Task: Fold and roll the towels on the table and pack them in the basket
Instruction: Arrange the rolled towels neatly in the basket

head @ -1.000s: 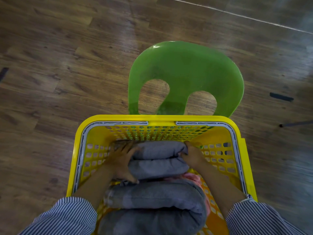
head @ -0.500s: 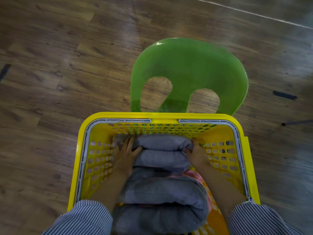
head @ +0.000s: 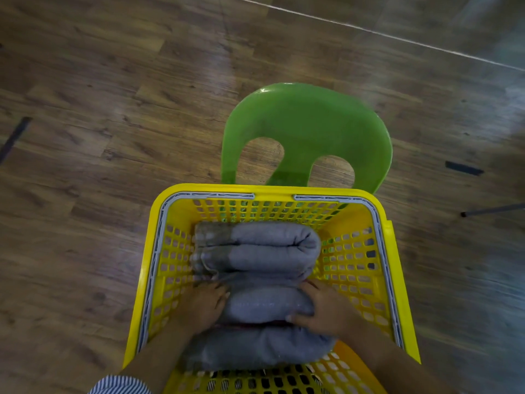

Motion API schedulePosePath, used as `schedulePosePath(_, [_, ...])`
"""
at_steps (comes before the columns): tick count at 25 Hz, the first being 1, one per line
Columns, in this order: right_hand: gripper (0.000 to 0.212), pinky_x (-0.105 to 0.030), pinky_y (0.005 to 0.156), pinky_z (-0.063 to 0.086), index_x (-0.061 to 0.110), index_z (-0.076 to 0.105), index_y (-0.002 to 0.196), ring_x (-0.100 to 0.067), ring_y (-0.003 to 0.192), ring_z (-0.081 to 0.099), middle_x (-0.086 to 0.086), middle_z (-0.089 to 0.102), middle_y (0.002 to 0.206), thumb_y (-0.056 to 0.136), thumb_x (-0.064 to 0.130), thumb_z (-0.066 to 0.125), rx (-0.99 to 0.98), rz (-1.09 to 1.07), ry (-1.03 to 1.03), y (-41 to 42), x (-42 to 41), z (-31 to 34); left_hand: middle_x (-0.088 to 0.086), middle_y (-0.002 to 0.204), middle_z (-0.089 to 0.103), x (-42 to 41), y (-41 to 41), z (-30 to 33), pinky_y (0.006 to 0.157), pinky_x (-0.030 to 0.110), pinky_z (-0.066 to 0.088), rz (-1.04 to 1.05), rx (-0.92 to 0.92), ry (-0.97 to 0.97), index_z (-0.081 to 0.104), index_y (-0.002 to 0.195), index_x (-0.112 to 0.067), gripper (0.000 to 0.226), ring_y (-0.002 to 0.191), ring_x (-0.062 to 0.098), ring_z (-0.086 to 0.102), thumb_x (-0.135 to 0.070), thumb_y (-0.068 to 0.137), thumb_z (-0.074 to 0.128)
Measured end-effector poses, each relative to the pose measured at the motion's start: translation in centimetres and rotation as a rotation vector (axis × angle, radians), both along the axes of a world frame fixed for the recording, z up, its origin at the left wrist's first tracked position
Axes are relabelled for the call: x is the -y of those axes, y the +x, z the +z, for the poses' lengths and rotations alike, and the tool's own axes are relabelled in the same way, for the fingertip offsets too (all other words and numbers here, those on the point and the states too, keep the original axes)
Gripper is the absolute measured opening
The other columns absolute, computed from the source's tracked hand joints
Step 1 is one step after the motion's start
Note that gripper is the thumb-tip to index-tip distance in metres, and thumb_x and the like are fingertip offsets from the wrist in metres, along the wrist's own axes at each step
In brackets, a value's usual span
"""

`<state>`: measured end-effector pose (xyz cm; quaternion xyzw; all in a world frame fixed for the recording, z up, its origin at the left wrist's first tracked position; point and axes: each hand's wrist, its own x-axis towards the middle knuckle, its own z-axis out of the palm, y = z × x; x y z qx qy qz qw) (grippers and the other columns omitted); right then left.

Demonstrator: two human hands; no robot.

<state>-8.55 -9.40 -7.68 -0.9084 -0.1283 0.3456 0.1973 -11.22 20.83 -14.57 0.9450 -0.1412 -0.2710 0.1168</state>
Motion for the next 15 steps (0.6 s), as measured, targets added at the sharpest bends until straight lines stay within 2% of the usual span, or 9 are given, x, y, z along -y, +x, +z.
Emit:
schedulePosePath(1, [0.096, -0.033, 0.097, 0.039, 0.029, 0.036, 0.137, -0.019, 0.126, 0.039, 0.004, 0.041, 0.136, 0.06, 0.087, 0.044, -0.02, 0.043, -0.031, -0.7, 0.3, -0.3, -0.003, 0.091, 0.07, -0.1, 0.1, -0.3, 0.063, 0.031, 0.049, 0.047, -0.025, 0.04, 0.068, 0.095, -0.027, 0.049, 0.076, 0.022, 0.067, -0.051, 0.097, 0.025])
schedulePosePath(3, [0.102, -0.034, 0.103, 0.036, 0.029, 0.026, 0.143, -0.019, 0.134, 0.027, 0.004, 0.031, 0.143, 0.058, 0.082, 0.047, -0.046, 0.039, -0.06, -1.8, 0.7, -1.1, 0.005, 0.088, 0.072, -0.1, 0.5, -0.7, 0.056, 0.034, 0.051, 0.078, -0.084, 0.161, 0.071, 0.095, -0.021, 0.047, 0.068, 0.027, 0.068, -0.052, 0.087, 0.037])
schedulePosePath(6, [0.089, -0.033, 0.101, 0.038, 0.028, 0.03, 0.142, -0.021, 0.134, 0.03, 0.003, 0.035, 0.142, 0.065, 0.07, 0.043, -0.019, -0.019, -0.027, -2.0, 0.7, -1.8, 0.01, 0.072, 0.068, 0.7, 1.1, -0.6, 0.045, 0.038, 0.049, 0.139, -0.087, 0.213, 0.07, 0.08, -0.013, 0.05, 0.053, 0.03, 0.064, -0.05, 0.067, 0.04])
schedulePosePath(9, [0.08, -0.031, 0.102, 0.035, 0.025, 0.036, 0.14, -0.021, 0.129, 0.035, 0.001, 0.041, 0.137, 0.069, 0.063, 0.044, 0.006, -0.008, 0.006, -1.7, 0.7, -1.7, 0.008, 0.063, 0.062, 1.6, 1.5, 1.1, 0.043, 0.033, 0.047, 0.134, -0.001, 0.185, 0.063, 0.07, -0.014, 0.031, 0.048, 0.028, 0.059, -0.035, 0.072, 0.04])
schedulePosePath(11, [0.08, -0.03, 0.102, 0.035, 0.024, 0.037, 0.139, -0.021, 0.126, 0.037, 0.0, 0.042, 0.135, 0.068, 0.062, 0.043, 0.019, 0.007, 0.015, -1.7, 0.7, -1.9, 0.011, 0.077, 0.064, 1.3, 2.5, 1.5, 0.047, 0.034, 0.05, 0.141, 0.108, 0.175, 0.062, 0.081, -0.013, 0.02, 0.059, 0.03, 0.061, -0.029, 0.078, 0.049])
schedulePosePath(12, [0.08, -0.031, 0.102, 0.035, 0.024, 0.037, 0.138, -0.021, 0.126, 0.036, 0.0, 0.042, 0.135, 0.069, 0.062, 0.044, 0.025, 0.002, 0.019, -1.8, 0.7, -2.1, 0.014, 0.089, 0.064, 1.0, 3.2, 1.0, 0.055, 0.037, 0.051, 0.174, 0.14, 0.171, 0.061, 0.092, -0.01, 0.025, 0.072, 0.032, 0.062, -0.029, 0.076, 0.06])
schedulePosePath(14, [0.078, -0.031, 0.103, 0.035, 0.023, 0.036, 0.139, -0.022, 0.129, 0.033, -0.001, 0.039, 0.137, 0.07, 0.06, 0.043, 0.05, -0.01, 0.014, -2.3, 0.6, -2.6, 0.016, 0.111, 0.061, 0.6, 4.3, 0.0, 0.071, 0.044, 0.047, 0.183, 0.128, 0.198, 0.058, 0.111, -0.006, 0.062, 0.095, 0.035, 0.06, -0.037, 0.061, 0.079])
schedulePosePath(15, [0.077, -0.031, 0.106, 0.033, 0.022, 0.035, 0.14, -0.022, 0.132, 0.03, -0.001, 0.038, 0.138, 0.072, 0.058, 0.041, 0.074, -0.002, 0.004, -2.6, 0.5, -2.9, 0.016, 0.115, 0.061, 0.6, 4.7, -0.4, 0.075, 0.047, 0.047, 0.167, 0.116, 0.214, 0.058, 0.114, -0.005, 0.076, 0.101, 0.035, 0.059, -0.041, 0.052, 0.084])
